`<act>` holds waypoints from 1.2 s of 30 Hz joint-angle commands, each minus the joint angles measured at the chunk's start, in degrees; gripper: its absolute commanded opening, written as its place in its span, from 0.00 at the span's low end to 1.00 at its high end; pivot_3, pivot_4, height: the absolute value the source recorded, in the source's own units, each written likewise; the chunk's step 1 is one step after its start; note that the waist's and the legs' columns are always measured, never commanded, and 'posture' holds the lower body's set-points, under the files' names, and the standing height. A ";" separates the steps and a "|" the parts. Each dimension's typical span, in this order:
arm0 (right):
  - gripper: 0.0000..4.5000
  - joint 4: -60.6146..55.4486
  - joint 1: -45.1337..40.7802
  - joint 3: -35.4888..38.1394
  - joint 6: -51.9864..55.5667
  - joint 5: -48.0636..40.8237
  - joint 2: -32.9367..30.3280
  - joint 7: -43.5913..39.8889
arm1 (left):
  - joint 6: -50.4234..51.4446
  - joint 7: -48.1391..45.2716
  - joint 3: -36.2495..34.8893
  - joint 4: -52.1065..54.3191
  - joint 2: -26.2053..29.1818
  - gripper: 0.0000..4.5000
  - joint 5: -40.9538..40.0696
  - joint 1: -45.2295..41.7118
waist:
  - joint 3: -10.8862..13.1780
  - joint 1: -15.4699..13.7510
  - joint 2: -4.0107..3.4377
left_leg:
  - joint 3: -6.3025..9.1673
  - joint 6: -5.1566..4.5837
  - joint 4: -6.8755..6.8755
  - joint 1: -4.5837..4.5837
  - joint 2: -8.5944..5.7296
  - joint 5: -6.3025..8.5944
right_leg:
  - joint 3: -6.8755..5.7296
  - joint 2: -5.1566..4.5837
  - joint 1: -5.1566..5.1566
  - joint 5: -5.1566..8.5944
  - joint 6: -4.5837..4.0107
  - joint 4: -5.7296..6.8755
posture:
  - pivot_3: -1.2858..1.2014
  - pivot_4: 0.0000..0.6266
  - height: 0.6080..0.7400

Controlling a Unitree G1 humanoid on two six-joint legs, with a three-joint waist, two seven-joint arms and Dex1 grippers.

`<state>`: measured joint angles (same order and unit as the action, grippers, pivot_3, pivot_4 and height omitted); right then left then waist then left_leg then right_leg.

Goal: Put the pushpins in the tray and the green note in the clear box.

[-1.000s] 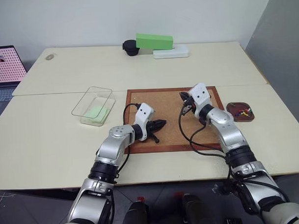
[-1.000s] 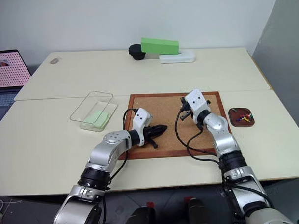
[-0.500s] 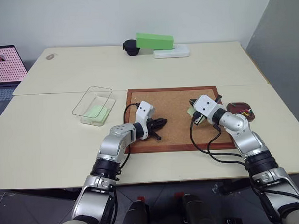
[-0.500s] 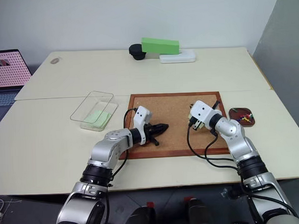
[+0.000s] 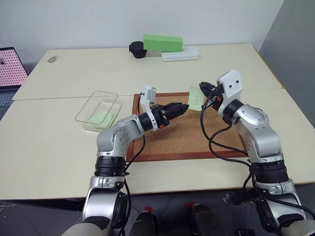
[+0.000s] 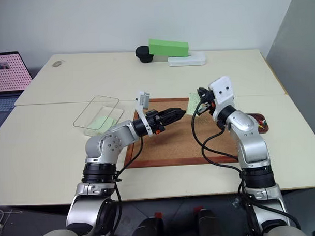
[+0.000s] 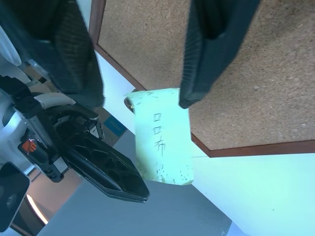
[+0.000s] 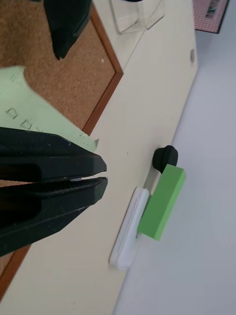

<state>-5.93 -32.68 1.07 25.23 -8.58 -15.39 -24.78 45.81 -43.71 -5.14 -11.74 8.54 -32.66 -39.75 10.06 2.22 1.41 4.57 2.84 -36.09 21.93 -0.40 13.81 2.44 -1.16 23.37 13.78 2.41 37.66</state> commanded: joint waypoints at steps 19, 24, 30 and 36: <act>0.00 -10.62 1.38 -0.56 9.98 -11.50 1.77 0.10 | -2.79 0.50 -1.14 -3.02 -1.54 0.73 -2.52 -3.20 | 0.00 -0.02 0.00 | 0.00 -0.01 0.01 0.03 0.00 0.00 | -0.01 0.01 0.01 0.02 0.04 -0.04 | 0.52 0.24 1.00; 0.00 -9.63 1.03 -0.17 9.43 -11.04 1.36 0.25 | -2.50 0.25 -0.93 -2.57 -1.25 0.49 -2.59 -2.99 | 0.00 -0.02 0.00 | 0.00 -0.01 0.01 0.03 -0.01 0.00 | -0.01 0.01 0.01 0.02 0.04 -0.04 | 0.52 0.24 1.00; 0.00 -8.69 0.71 -0.17 8.91 -10.75 1.36 0.35 | -2.50 -0.02 -0.66 -2.58 -1.09 0.20 -2.40 -2.98 | 0.00 -0.02 0.00 | -0.01 0.00 0.01 0.03 0.00 0.00 | -0.01 0.01 0.01 0.02 0.04 -0.04 | 0.52 0.24 1.00; 0.00 -8.44 0.85 -0.43 8.73 -10.86 1.88 0.49 | -2.33 -0.76 -0.42 -1.94 -1.11 0.01 -2.82 -2.65 | 0.00 -0.02 0.00 | -0.01 0.00 0.01 0.04 0.00 0.00 | -0.01 0.01 0.01 0.02 0.04 -0.04 | 0.52 0.24 1.00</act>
<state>-13.27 -30.80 0.38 35.36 -19.14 -13.54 -24.66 43.56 -43.48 -5.47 -16.27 7.41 -33.86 -42.28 10.06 2.19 1.42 4.56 2.83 -36.08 21.97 -0.40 13.81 2.43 -1.15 23.38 13.81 2.45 37.61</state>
